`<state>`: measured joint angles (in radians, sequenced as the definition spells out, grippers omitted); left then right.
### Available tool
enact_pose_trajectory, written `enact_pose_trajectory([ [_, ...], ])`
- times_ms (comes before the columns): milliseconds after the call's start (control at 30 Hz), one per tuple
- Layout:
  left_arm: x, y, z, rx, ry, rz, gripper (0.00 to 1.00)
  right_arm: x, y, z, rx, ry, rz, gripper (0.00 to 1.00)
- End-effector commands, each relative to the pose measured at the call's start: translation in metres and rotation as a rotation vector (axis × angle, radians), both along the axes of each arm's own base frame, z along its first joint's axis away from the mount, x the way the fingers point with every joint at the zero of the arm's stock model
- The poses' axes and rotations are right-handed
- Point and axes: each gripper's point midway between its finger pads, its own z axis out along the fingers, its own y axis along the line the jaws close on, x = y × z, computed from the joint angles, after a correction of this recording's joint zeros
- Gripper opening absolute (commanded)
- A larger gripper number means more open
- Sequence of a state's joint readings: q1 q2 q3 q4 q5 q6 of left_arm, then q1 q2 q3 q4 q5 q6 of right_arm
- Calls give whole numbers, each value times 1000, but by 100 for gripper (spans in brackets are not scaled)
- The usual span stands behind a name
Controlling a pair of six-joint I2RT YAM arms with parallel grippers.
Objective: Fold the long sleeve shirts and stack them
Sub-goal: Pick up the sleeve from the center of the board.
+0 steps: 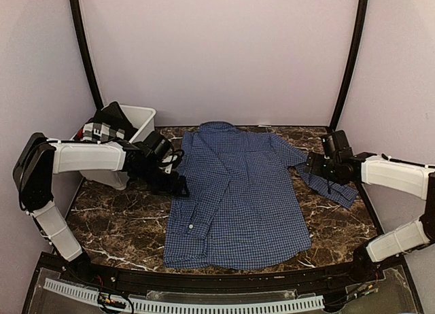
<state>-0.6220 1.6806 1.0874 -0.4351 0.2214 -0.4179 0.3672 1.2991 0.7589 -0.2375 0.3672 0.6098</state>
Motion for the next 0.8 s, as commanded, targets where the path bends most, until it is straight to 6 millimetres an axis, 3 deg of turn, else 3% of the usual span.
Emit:
enact_pose_trajectory([
  [0,10,-12,37,-69,-69,-25,78,-16,-37,-7,-41,25,-120,99],
  [200,17,-30,57,-160,-101,-51,92,-30,-80,-35,-28,114,-234,99],
  [600,20,-50,78,-254,-155,-97,95,-48,-139,-71,83,193,-374,93],
  [767,19,-54,88,-292,-166,-103,95,-48,-148,-79,135,192,-387,89],
])
